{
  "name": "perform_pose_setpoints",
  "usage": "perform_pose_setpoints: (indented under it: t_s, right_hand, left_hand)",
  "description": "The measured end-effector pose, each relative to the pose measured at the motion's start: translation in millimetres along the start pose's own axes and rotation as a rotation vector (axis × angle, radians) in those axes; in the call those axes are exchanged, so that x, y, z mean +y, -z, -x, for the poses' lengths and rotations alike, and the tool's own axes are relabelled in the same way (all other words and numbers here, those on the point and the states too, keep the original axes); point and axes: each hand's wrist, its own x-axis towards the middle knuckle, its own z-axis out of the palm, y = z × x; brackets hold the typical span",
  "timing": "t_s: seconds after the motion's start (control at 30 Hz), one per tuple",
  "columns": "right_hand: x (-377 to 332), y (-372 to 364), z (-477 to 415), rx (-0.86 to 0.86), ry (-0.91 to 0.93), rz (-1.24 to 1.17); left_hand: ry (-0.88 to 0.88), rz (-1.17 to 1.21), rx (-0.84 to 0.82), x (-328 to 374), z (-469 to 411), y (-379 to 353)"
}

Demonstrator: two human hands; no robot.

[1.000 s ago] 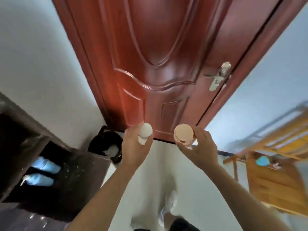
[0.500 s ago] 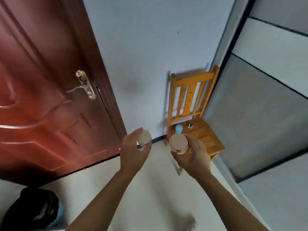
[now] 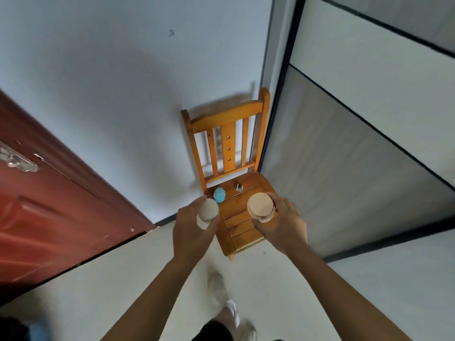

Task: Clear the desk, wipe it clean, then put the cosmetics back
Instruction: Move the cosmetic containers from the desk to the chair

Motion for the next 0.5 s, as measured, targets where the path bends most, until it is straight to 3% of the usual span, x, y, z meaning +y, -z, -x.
perform_pose_setpoints:
  t_s: [0.5]
  right_hand:
    - [70,-65,-167,-0.236,-0.161,0.045]
  left_hand:
    - [0.237,-0.038,-0.085,-24,-130,-139]
